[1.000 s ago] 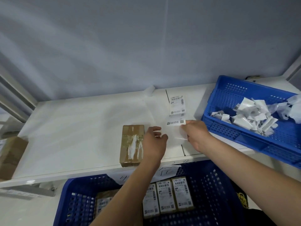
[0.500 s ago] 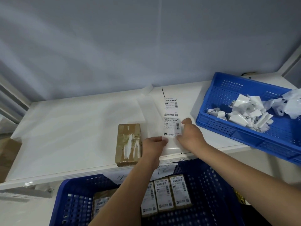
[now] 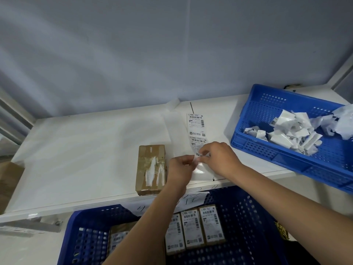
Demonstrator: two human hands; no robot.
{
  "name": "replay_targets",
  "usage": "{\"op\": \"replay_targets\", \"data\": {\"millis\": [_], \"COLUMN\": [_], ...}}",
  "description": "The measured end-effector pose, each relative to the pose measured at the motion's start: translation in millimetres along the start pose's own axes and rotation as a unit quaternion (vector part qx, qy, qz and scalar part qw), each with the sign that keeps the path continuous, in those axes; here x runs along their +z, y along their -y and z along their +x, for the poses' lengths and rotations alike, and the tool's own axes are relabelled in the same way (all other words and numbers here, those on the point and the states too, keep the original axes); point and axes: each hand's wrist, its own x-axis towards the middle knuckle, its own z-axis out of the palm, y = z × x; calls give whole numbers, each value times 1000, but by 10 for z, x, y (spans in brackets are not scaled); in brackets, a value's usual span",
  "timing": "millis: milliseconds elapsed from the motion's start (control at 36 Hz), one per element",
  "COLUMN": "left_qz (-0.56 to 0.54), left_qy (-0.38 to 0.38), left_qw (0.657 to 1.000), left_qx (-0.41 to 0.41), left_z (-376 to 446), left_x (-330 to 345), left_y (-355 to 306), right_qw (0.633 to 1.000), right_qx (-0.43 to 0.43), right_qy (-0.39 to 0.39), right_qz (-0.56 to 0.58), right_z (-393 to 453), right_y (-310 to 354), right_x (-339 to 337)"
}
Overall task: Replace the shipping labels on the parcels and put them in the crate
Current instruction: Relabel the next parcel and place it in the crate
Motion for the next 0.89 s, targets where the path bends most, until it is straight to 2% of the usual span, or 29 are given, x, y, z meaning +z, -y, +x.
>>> {"op": "replay_targets", "data": {"millis": [167,278,556,778,889], "left_qz": [34,76,121,67,65], "left_qy": [10,20,7,-37,-43], "left_qw": [999,995,991,997,997], "left_qx": [28,56,58,-11,-15], "left_z": [20,11,39,27,35], "left_x": [8,13,29,29,3], "left_y": [-47,-75,-73,-119,-157], "right_qw": [998,995,994,977,959], "right_qx": [-12,-7,11,57,80], "right_qy": [-16,0,-3,-140,-218], "right_qz": [61,104,106,148,161], "right_z": [52,89,157,247,293], "right_y": [-28,-62,-88,-101,-132], "right_x": [-18,-46,-133,-303,-466]}}
